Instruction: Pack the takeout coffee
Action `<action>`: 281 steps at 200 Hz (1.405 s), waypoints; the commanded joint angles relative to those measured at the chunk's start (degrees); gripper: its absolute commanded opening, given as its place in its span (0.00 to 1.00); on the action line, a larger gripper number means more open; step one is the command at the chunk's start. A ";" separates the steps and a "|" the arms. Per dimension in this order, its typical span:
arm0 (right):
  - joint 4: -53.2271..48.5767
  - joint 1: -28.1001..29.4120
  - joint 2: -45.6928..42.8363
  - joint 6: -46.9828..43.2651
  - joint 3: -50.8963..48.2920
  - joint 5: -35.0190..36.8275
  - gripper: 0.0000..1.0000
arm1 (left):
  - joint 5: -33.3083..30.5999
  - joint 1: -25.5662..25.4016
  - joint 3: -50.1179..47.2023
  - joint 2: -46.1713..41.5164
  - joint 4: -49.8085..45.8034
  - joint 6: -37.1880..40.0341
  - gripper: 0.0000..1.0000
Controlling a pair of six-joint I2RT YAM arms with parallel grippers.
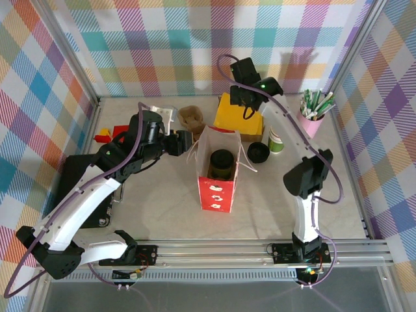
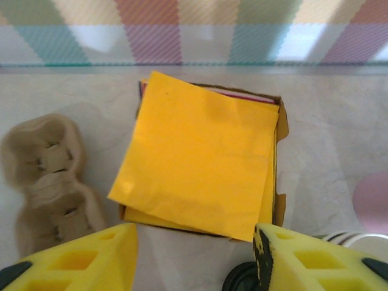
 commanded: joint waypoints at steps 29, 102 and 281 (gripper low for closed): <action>2.15 -2.60 9.74 3.66 5.65 -0.95 0.57 | -0.73 0.09 0.96 -1.66 -1.01 0.61 0.55; 2.67 -3.15 19.99 4.17 9.83 -0.33 0.69 | -0.36 0.08 0.39 -1.56 -1.01 0.36 0.55; 3.61 -6.23 32.98 8.63 13.76 -5.51 0.77 | -0.75 0.08 0.32 -0.29 -1.71 1.32 0.55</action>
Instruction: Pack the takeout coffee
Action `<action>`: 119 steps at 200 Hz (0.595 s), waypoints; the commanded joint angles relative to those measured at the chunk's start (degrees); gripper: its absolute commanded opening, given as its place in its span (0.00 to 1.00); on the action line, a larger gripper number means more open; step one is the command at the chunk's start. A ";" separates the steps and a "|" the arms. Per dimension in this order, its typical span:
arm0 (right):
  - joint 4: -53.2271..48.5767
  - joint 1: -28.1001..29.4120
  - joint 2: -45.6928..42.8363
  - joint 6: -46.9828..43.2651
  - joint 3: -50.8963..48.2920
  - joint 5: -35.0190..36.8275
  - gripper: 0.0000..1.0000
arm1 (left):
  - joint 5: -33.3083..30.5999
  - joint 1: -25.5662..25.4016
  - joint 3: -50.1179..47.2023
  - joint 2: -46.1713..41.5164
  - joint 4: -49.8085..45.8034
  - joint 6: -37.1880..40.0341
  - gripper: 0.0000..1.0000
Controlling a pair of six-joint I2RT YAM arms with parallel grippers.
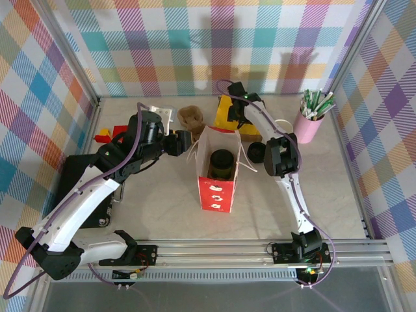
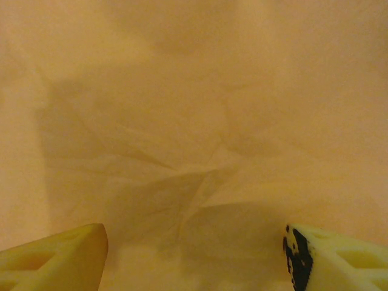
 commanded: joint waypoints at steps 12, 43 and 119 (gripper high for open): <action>-0.49 0.13 2.19 1.71 1.98 -1.66 0.76 | -0.42 0.08 0.25 -0.07 -1.62 0.94 0.55; -0.42 0.13 2.45 1.76 1.99 -3.06 0.65 | -0.26 0.14 0.17 0.08 -1.71 1.00 0.55; 1.94 0.05 -3.65 -0.71 1.98 -3.33 0.35 | -0.35 0.08 0.12 -0.36 -2.06 1.05 0.55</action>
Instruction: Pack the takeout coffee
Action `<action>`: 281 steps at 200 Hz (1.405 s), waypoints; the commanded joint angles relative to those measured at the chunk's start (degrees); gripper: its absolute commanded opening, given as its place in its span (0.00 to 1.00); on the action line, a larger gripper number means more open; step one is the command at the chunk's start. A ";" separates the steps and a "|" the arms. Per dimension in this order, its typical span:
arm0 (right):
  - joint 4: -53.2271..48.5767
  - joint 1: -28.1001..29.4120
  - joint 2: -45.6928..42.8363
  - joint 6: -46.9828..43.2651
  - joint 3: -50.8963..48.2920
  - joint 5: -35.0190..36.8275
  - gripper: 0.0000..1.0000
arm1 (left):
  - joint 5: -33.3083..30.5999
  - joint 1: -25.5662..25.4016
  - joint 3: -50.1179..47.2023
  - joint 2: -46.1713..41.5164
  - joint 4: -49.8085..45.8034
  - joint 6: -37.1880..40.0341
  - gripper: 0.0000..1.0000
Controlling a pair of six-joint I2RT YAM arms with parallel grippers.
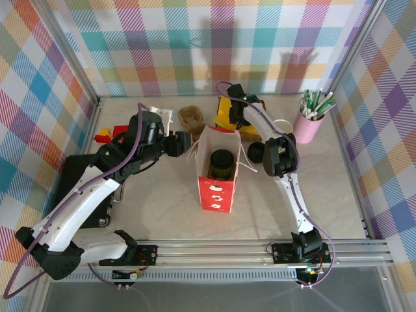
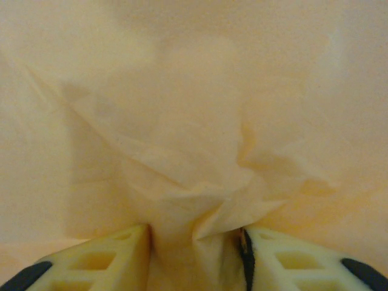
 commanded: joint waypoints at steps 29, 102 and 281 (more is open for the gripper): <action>2.44 -0.07 -6.50 -1.96 1.63 -1.73 0.28 | -0.42 0.10 -0.39 -0.93 -0.77 0.83 0.55; 1.69 -0.42 -13.17 -2.80 2.95 -2.97 0.11 | -0.09 0.13 -0.44 -2.32 -1.21 0.28 0.55; 12.39 10.29 -58.59 28.80 -30.06 -46.16 0.02 | 10.06 0.10 -1.91 -2.52 4.09 -5.44 0.55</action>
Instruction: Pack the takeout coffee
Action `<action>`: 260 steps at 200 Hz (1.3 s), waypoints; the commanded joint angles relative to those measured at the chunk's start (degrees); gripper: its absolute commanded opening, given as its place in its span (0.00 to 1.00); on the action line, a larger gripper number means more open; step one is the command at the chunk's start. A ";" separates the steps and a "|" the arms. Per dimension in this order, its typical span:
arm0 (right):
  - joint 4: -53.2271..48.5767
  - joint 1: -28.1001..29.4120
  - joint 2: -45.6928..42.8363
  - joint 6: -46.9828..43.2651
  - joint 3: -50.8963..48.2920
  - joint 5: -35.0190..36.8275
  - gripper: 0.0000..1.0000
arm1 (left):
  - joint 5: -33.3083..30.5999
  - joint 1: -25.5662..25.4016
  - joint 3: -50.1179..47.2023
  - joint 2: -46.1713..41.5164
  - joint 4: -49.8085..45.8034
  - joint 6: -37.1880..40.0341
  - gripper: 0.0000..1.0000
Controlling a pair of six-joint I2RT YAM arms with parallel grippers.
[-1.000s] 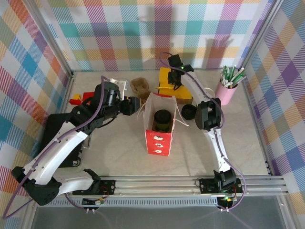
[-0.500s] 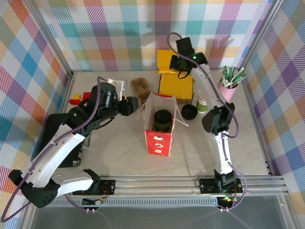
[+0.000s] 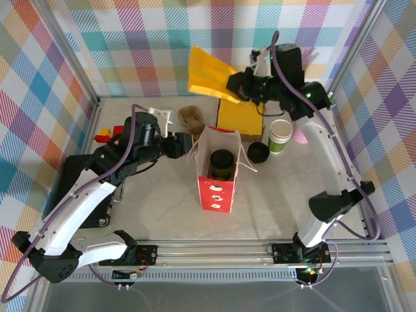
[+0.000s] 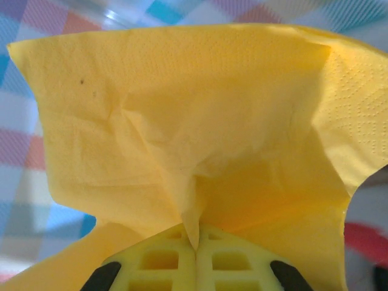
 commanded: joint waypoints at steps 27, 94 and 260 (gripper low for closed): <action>8.43 8.22 -7.38 9.76 -16.15 0.40 0.02 | 6.04 0.10 -3.45 -1.06 4.00 -3.64 0.54; 5.32 14.72 -15.05 9.03 -30.79 11.26 0.00 | 6.57 0.10 -5.53 -1.59 3.70 -4.66 0.50; -24.11 23.43 -2.89 0.12 -22.54 38.08 0.00 | 11.09 -0.77 -8.84 2.39 5.34 -5.78 0.45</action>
